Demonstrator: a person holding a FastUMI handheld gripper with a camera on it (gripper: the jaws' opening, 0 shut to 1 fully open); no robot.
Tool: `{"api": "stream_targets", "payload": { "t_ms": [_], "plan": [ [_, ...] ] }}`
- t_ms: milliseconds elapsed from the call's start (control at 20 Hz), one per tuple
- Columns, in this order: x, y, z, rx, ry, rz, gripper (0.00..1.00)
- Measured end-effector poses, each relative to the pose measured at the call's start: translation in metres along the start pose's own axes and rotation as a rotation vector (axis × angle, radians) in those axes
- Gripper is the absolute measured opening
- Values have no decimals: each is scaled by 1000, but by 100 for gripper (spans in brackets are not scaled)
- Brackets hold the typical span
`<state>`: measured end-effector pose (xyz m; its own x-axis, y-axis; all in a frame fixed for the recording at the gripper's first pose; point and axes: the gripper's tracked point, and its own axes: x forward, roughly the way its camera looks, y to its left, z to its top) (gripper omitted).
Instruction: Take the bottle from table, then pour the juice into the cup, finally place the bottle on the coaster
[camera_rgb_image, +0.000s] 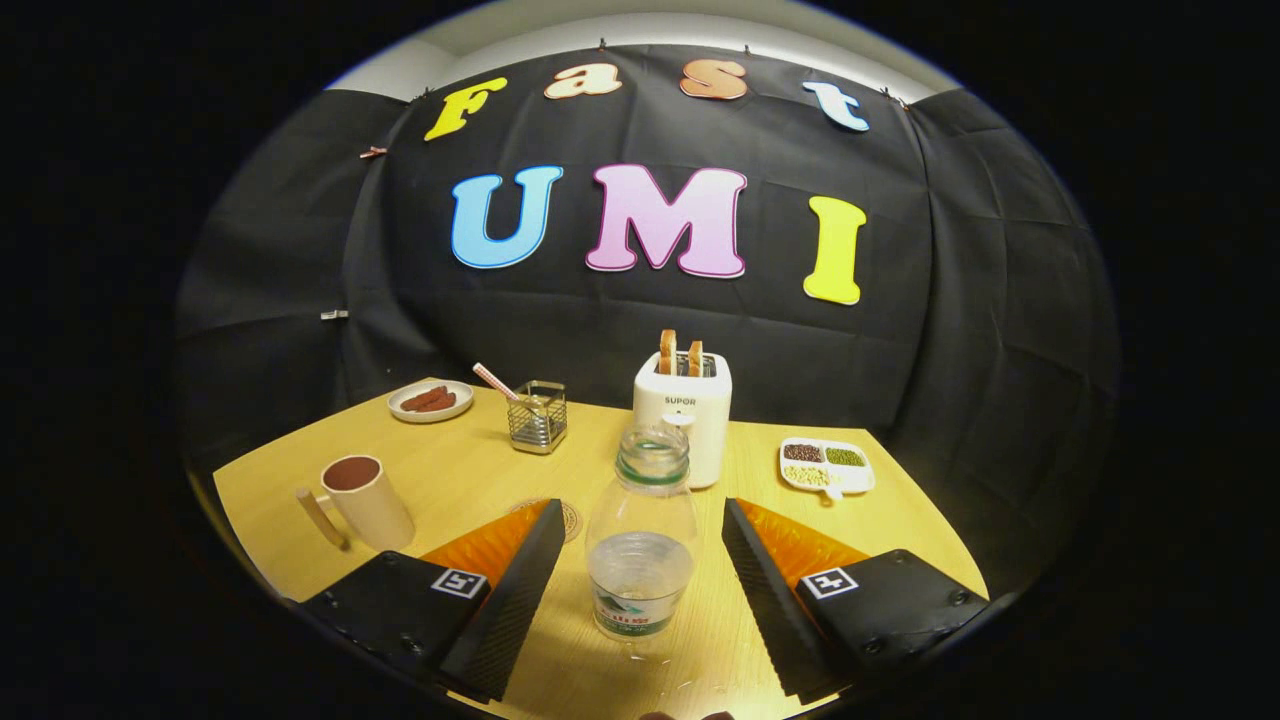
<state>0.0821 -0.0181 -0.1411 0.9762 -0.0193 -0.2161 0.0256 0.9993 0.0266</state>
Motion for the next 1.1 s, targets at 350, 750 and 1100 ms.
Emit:
{"api": "stream_targets", "payload": {
  "t_ms": [350, 750, 1100],
  "plan": [
    [14, 1, -29, 28, 45, 5, 98],
    [26, 0, -43, 31, 64, 12, 95],
    [29, 4, -45, 13, 59, 30, 80]
  ]
}}
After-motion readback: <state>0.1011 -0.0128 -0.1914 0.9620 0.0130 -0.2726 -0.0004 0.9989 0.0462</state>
